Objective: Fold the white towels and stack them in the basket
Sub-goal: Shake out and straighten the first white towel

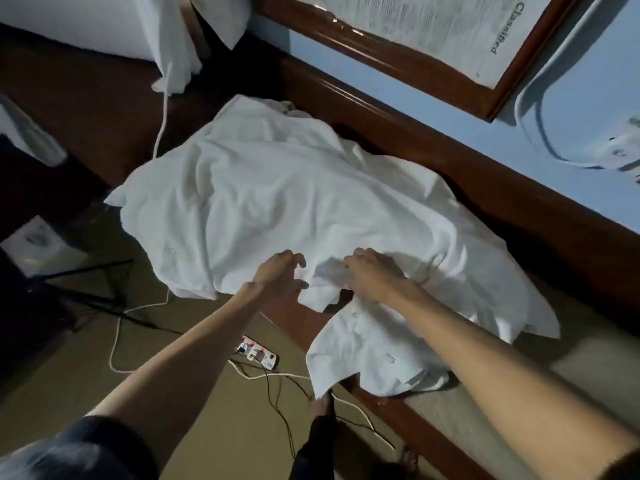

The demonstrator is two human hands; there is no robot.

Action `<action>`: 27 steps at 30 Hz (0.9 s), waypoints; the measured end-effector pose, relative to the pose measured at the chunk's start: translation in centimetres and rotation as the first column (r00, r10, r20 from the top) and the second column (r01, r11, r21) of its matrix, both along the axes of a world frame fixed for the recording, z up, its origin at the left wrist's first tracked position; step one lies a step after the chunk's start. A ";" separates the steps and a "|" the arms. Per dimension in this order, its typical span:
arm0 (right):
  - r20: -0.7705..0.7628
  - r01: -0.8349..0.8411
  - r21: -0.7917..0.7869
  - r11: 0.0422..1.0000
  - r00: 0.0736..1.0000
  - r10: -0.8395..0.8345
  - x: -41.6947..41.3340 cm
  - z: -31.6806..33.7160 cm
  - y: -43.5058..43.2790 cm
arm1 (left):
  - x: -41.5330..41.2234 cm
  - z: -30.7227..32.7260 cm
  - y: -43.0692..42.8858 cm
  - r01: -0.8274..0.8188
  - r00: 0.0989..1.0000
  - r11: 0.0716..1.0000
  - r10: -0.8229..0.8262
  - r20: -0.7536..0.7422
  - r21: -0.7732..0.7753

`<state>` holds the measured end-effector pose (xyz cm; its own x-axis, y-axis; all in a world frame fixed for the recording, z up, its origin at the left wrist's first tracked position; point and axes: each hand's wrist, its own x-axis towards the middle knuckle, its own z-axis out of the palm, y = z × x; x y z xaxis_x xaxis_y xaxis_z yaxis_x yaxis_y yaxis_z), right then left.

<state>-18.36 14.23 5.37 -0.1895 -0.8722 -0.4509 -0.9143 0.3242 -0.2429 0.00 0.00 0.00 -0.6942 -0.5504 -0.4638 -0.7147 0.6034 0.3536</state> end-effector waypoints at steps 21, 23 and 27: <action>0.391 0.490 -0.235 0.840 0.839 -0.379 -2.4 -0.1 -1.0 | -2.3 3.0 -4.0 -0.045 0.973 0.958 0.107 -0.205 0.282; 0.472 0.566 -0.248 0.786 0.779 -0.412 -3.3 3.1 -0.8 | -3.7 7.2 -4.6 -0.049 0.947 0.940 0.151 -0.283 0.336; 0.582 0.684 -0.202 0.701 0.659 -0.476 -5.4 9.9 0.8 | -6.8 16.2 -3.6 0.006 0.882 0.917 0.183 -0.435 0.398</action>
